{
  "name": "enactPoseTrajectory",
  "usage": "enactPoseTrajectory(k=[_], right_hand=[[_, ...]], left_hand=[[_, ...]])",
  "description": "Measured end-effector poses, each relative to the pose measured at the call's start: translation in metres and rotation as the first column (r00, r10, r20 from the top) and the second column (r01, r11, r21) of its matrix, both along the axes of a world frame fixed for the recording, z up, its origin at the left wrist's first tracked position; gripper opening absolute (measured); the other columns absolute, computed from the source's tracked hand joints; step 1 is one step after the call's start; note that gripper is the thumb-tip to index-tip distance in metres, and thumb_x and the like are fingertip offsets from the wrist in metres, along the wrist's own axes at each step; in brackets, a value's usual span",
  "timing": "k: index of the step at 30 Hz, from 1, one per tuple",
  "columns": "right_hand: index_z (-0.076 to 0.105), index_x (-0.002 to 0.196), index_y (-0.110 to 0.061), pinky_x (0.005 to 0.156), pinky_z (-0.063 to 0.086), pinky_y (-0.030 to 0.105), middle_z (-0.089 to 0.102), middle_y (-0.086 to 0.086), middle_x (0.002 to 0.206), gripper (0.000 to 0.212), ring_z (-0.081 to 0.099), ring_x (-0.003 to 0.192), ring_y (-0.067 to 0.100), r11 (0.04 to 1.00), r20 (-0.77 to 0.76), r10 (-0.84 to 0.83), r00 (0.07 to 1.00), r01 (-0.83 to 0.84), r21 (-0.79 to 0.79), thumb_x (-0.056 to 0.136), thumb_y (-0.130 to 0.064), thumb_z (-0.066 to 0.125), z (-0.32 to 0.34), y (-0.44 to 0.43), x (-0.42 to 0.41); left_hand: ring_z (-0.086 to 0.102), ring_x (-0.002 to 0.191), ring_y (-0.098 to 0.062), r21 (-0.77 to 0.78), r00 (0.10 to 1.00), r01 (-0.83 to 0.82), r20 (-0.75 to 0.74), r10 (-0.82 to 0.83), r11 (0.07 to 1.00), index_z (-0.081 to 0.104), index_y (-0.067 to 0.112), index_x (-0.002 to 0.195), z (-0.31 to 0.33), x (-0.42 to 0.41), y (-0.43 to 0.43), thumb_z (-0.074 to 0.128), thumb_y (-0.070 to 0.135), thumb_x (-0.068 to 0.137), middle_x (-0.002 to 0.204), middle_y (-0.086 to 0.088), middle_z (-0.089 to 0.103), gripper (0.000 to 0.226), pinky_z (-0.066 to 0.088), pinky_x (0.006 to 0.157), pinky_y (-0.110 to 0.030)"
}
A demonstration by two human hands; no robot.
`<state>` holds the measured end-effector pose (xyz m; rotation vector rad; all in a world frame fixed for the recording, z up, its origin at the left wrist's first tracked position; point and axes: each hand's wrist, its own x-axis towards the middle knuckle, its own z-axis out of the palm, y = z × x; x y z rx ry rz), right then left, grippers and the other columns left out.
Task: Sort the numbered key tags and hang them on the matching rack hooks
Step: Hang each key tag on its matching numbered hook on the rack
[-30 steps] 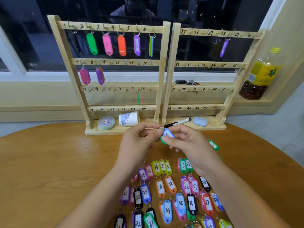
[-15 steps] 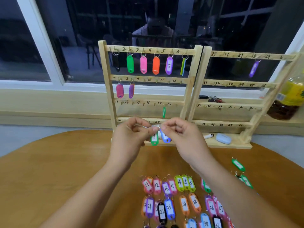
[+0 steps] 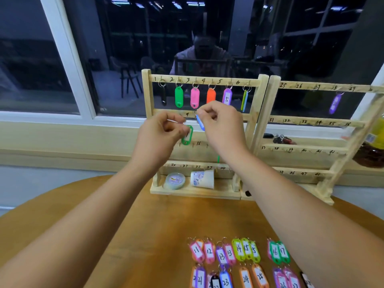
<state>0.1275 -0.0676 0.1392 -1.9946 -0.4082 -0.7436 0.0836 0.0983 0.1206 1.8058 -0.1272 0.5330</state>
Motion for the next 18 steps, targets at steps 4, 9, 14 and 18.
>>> enactPoseTrajectory(k=[4, 9, 14, 18], right_hand=[[0.075, 0.081, -0.023, 0.067, 0.059, 0.038, 0.070, -0.008, 0.067, 0.018, 0.069, 0.064, 0.014, 0.999, -0.057, -0.019, 0.998, 0.017, -0.028, 0.096, -0.019, 0.066, 0.000, 0.007, 0.007], [0.074, 0.083, -0.024, 0.066, 0.059, 0.041, 0.069, -0.005, 0.072, 0.020, 0.067, 0.072, 0.023, 0.976, -0.048, -0.131, 0.990, 0.120, -0.183, 0.099, -0.024, 0.062, 0.001, 0.009, 0.008], [0.074, 0.095, -0.023, 0.064, 0.053, 0.038, 0.069, 0.002, 0.079, 0.018, 0.064, 0.076, 0.032, 0.930, -0.043, -0.171, 0.984, 0.147, -0.338, 0.101, -0.022, 0.057, -0.003, 0.005, 0.004], [0.075, 0.107, -0.031, 0.067, 0.057, 0.039, 0.072, 0.001, 0.079, 0.019, 0.068, 0.073, 0.028, 0.956, -0.085, -0.105, 0.991, 0.077, -0.283, 0.102, -0.026, 0.057, -0.008, 0.001, 0.003]], left_hand=[[0.078, 0.088, -0.023, -0.006, 1.000, -0.007, 0.027, 0.007, 1.000, 0.076, 0.015, 0.104, 0.015, 0.009, -0.002, 0.081, 0.012, 0.094, 0.086, -0.004, 0.080, 0.012, 0.063, 0.092, -0.044], [0.077, 0.089, -0.019, 0.099, 0.998, -0.035, 0.058, 0.030, 0.994, 0.081, 0.021, 0.109, 0.023, 0.019, -0.009, 0.076, 0.014, 0.097, 0.089, 0.006, 0.081, 0.015, 0.063, 0.089, -0.042], [0.073, 0.094, -0.002, 0.247, 0.992, -0.109, 0.088, 0.090, 0.963, 0.081, 0.030, 0.114, 0.029, 0.028, -0.015, 0.073, 0.018, 0.100, 0.094, 0.014, 0.079, 0.021, 0.062, 0.092, -0.036], [0.071, 0.084, 0.000, 0.295, 0.980, -0.190, 0.112, 0.164, 0.936, 0.073, 0.030, 0.116, 0.032, 0.030, -0.020, 0.073, 0.024, 0.100, 0.087, 0.014, 0.077, 0.016, 0.059, 0.075, -0.030]])
